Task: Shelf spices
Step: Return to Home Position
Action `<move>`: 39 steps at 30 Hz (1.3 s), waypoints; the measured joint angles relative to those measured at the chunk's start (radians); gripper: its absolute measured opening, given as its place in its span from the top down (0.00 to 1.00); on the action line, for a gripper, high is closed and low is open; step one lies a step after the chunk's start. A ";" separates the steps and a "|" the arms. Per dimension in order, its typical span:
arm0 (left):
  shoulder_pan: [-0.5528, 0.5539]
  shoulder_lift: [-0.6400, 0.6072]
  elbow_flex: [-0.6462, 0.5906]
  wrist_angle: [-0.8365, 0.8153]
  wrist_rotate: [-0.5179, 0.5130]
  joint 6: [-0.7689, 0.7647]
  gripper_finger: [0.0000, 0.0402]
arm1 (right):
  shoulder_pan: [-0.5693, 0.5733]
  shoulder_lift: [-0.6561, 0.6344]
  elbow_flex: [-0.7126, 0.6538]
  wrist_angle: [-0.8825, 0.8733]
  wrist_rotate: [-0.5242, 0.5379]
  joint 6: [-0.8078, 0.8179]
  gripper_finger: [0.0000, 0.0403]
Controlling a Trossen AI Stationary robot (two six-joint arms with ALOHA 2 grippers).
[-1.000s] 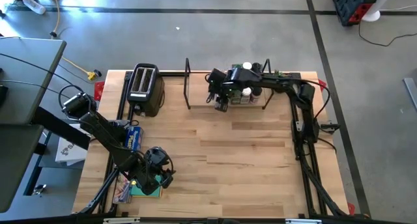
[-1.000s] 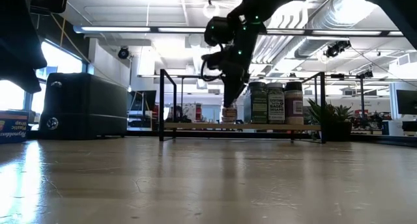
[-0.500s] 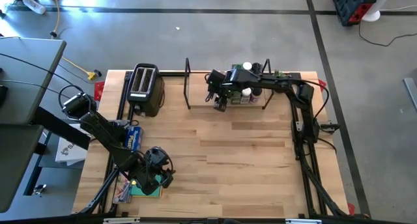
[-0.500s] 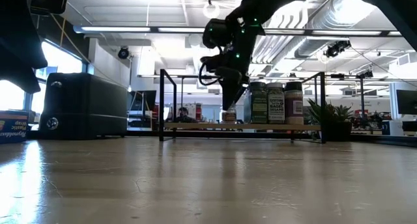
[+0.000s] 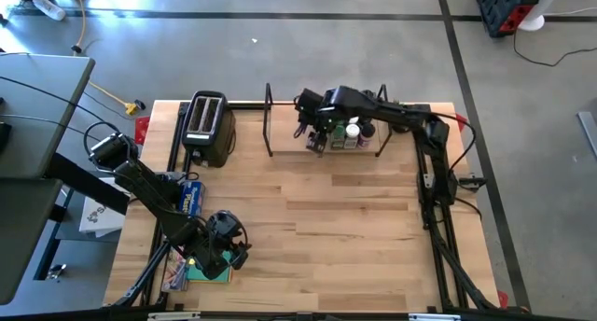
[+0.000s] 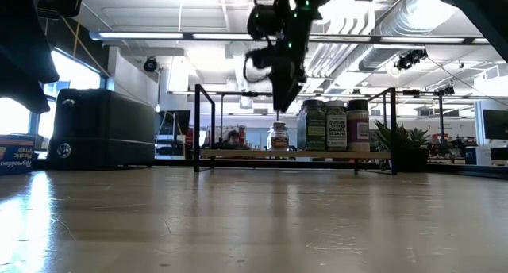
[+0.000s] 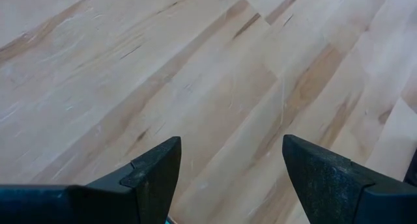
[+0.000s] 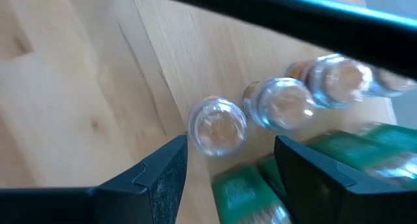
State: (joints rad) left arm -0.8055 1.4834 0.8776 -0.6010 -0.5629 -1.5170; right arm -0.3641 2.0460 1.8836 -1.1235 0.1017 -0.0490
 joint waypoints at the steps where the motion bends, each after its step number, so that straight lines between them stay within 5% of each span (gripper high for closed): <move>1: 0.000 0.000 0.000 0.000 0.002 0.000 0.34 | 0.001 0.000 0.032 -0.033 0.000 0.000 0.45; 8: 0.013 -0.016 0.000 0.003 -0.028 -0.059 0.34 | 0.056 -0.097 0.204 -0.145 -0.067 0.015 0.44; 15: 0.131 -0.204 -0.002 0.015 -0.196 0.192 0.37 | 0.166 -0.376 0.054 -0.114 -0.097 0.082 0.44; 18: 0.243 -0.339 -0.059 0.157 -0.139 0.422 0.42 | 0.207 -0.516 -0.074 -0.055 -0.077 0.218 0.44; 23: 0.471 -0.582 -0.219 0.392 0.124 0.778 0.51 | 0.299 -0.759 -0.321 0.134 0.034 0.463 0.44; 32: 0.551 -1.121 -0.437 0.263 0.149 0.912 0.62 | 0.467 -1.074 -0.601 0.306 0.194 0.791 0.44; 39: 0.550 -1.373 -0.570 0.222 0.148 0.926 0.64 | 0.536 -1.161 -0.675 0.338 0.324 0.835 0.44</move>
State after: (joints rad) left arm -0.2550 0.1102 0.3073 -0.3787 -0.4150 -0.5909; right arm 0.1718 0.8854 1.2086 -0.7854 0.4258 0.7860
